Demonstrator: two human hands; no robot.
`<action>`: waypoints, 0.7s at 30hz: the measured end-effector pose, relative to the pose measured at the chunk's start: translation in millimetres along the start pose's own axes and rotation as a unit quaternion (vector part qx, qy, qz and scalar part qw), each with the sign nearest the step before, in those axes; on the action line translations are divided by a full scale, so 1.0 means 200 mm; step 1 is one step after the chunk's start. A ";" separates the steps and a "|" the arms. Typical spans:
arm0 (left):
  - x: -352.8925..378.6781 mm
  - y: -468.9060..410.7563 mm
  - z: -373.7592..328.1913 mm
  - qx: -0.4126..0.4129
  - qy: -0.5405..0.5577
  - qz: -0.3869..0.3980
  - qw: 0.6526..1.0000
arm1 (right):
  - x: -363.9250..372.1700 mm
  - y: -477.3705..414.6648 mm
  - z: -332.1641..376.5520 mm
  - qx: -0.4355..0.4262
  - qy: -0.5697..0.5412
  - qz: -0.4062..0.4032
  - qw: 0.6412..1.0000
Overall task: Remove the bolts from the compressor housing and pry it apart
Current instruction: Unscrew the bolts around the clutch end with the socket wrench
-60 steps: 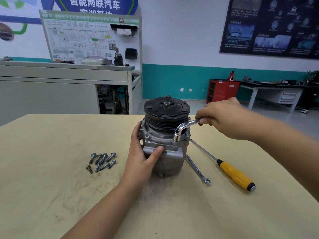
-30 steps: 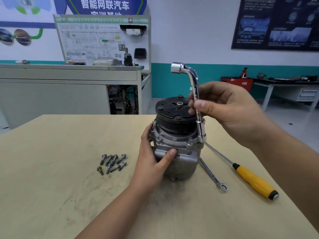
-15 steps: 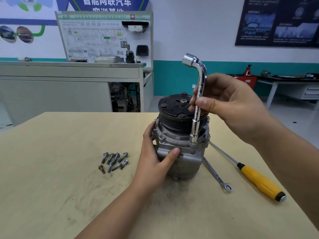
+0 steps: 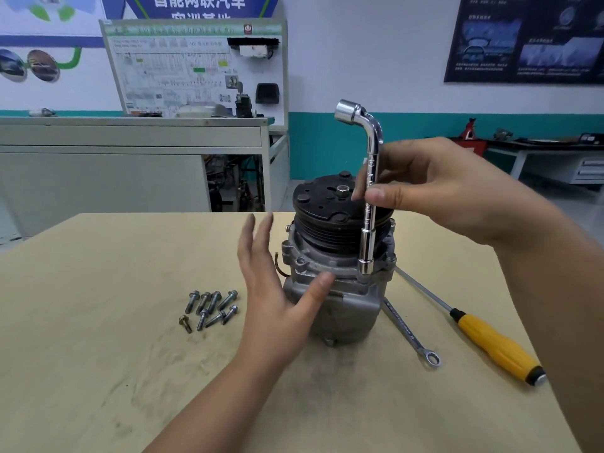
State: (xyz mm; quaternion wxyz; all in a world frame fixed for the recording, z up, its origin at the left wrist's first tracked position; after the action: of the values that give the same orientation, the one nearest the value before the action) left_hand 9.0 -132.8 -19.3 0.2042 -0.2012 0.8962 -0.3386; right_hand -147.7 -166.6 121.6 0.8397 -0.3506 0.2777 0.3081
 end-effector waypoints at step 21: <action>0.03 -0.51 -0.42 0.049 0.258 0.255 0.931 | -0.01 -0.03 -0.09 -0.022 -0.085 0.005 0.996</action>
State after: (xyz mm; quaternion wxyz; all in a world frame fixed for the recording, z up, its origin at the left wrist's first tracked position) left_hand -15.3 -161.1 106.9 0.0550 0.1382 0.9213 -0.3593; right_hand -149.3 -183.7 114.4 0.8509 -0.3399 0.2006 0.3468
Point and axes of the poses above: each hand's wrist, its own y-axis away from the middle knuckle, its own x-axis out of the palm, z = x × y, the point moved 4 cm from there along -y, towards the middle knuckle, and after that the axes turned 4 degrees about z, right-handed, at the moved point
